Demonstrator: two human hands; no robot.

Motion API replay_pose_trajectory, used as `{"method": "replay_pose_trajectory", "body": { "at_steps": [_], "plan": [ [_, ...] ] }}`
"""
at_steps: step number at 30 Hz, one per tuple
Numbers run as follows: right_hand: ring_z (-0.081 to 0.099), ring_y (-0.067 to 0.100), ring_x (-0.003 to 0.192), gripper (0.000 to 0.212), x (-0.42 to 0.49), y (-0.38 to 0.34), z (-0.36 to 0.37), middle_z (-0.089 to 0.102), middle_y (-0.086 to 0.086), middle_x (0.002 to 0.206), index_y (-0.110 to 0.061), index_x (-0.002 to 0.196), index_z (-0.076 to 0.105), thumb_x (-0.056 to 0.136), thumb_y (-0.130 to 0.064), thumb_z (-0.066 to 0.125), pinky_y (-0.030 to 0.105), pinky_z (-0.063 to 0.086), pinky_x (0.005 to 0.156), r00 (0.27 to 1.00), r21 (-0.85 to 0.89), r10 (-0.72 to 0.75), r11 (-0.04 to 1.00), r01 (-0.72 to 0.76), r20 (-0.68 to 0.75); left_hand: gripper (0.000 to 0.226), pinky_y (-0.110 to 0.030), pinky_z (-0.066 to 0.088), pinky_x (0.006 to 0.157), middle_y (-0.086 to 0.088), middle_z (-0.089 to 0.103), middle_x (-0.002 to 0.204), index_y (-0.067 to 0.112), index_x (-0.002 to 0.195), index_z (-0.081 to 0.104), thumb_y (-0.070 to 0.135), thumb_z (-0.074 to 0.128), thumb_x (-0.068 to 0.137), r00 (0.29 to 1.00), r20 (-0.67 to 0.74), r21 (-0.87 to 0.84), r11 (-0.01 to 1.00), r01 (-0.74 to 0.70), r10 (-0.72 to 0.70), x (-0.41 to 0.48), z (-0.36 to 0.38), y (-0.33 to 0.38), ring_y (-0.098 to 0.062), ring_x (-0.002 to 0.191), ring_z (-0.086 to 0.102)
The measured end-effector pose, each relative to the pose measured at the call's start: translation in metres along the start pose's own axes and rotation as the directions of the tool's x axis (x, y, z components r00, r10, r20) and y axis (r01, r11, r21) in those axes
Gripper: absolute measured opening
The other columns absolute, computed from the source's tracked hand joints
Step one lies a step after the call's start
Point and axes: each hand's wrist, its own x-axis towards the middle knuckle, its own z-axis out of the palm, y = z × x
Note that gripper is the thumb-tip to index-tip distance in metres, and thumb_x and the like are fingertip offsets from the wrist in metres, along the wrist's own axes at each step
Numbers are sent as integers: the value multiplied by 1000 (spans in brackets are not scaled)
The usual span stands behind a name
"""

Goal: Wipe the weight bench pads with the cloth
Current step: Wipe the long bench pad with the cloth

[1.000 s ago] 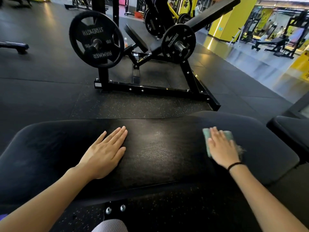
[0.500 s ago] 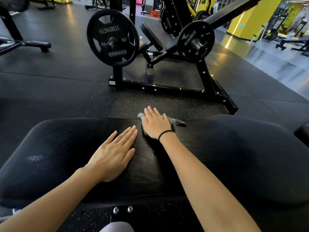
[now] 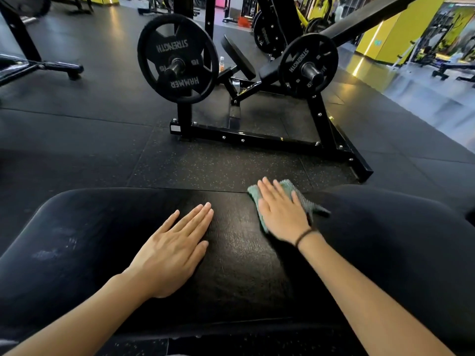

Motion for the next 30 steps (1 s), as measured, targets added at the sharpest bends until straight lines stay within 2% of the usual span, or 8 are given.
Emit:
{"method": "replay_pose_trajectory", "body": {
  "at_steps": [3, 8, 10, 13, 18, 22, 27, 30],
  "plan": [
    [-6, 12, 146, 53, 6, -12, -2, -5, -7, 159, -22, 151, 1, 101, -36, 9, 44, -2, 117, 997, 6, 70, 998, -70, -14, 70, -27, -17, 113, 15, -28, 152, 26, 146, -18, 50, -14, 81, 1000, 16, 34, 999, -16, 15, 0, 0, -2, 6, 134, -31],
    [13, 11, 144, 56, -146, -51, 23, 17, -9, 156, -23, 149, 22, 96, -39, 17, 40, 13, 115, 970, 29, -160, 985, 168, -185, 72, -28, -17, 114, 14, -28, 152, 26, 146, -19, 52, -16, 78, 999, 44, 37, 999, -32, 30, 0, 0, -2, 5, 134, -31],
    [9, 7, 143, 56, -160, -43, 20, 11, -14, 156, -27, 149, 19, 96, -41, 15, 35, 11, 113, 973, 39, -173, 983, 181, -152, 77, -29, -17, 115, 12, -28, 152, 25, 146, -19, 57, -19, 76, 998, 54, 49, 998, -46, 43, 1, -1, -3, 3, 135, -31],
    [-10, 7, 143, 53, -92, 0, 3, -11, -14, 154, -26, 150, 1, 98, -38, 5, 39, 4, 119, 995, 20, -22, 1000, 24, -100, 86, -29, -15, 115, 11, -26, 153, 23, 147, -17, 66, -24, 73, 989, 88, 62, 990, -128, 122, 5, -6, 0, -2, 137, -29],
    [-4, 14, 146, 52, 2, 35, -13, -2, -6, 160, -20, 151, 5, 102, -33, 12, 46, -1, 117, 953, 52, 303, 952, -303, 8, 62, -25, -10, 115, 6, -15, 157, 20, 150, -7, 48, 9, 96, 954, 73, -53, 956, -288, 291, 40, -2, 60, -4, 141, -18],
    [-7, 15, 146, 57, -61, 32, -3, -9, -4, 159, -18, 151, -3, 101, -34, 19, 45, 3, 117, 977, -14, 212, 977, -212, -4, 59, -27, -5, 115, 0, -10, 159, 15, 150, -4, 35, 22, 102, 930, 113, -136, 932, -335, 350, 71, 11, 108, -9, 144, -10],
    [-14, -3, 140, 67, -195, 51, 9, -15, -22, 152, -34, 146, -10, 81, -52, -13, 30, -2, 116, 974, -12, 207, 978, -209, -95, 60, -31, -5, 117, 0, -11, 159, 15, 150, -6, 41, 17, 101, 895, 195, -35, 915, -403, 401, 86, 25, 125, -10, 144, -12],
    [-15, -4, 139, 65, -193, 64, 7, -18, -25, 149, -36, 145, -12, 82, -52, -14, 29, -3, 115, 972, -58, 209, 975, -216, -108, 61, -35, -9, 117, 1, -15, 158, 17, 149, -9, 47, 9, 99, 908, 168, 59, 916, -398, 384, 87, 38, 131, -11, 143, -16]
  ]
}}
